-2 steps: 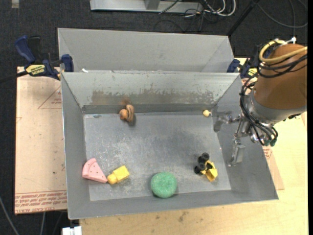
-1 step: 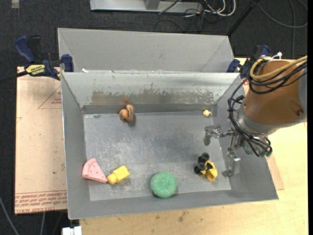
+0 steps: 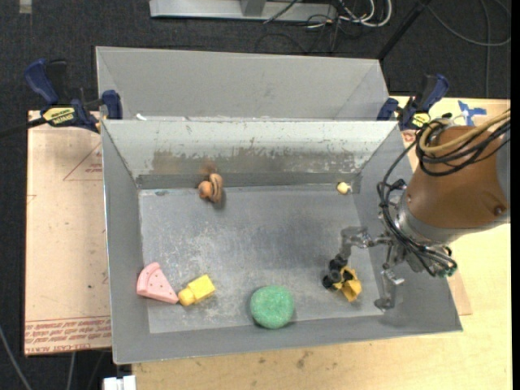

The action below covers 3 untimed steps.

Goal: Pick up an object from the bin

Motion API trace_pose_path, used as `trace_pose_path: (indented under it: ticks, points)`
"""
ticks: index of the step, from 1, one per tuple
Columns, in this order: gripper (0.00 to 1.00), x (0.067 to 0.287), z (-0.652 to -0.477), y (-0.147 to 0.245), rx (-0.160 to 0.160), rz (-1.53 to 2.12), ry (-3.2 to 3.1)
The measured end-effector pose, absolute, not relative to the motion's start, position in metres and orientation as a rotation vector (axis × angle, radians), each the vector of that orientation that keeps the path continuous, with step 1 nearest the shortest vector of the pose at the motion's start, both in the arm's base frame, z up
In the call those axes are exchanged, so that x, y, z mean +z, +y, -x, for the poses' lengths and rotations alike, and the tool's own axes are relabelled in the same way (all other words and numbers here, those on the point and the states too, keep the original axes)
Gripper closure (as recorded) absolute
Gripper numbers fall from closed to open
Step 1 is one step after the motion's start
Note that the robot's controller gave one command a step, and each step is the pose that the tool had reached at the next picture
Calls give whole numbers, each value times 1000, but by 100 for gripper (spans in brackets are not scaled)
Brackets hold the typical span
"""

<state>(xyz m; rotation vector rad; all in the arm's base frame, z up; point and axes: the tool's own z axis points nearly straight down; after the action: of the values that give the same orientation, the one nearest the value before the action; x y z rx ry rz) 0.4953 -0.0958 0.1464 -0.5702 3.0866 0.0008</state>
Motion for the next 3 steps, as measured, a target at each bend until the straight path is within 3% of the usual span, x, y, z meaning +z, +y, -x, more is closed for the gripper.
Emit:
trace_pose_path:
  ticks: [1,2,3]
  points:
    - [0,129,-498,-92,2,630,3079]
    - [0,107,-512,-79,0,1090,2943]
    - [100,86,-507,-79,2,1409,2808]
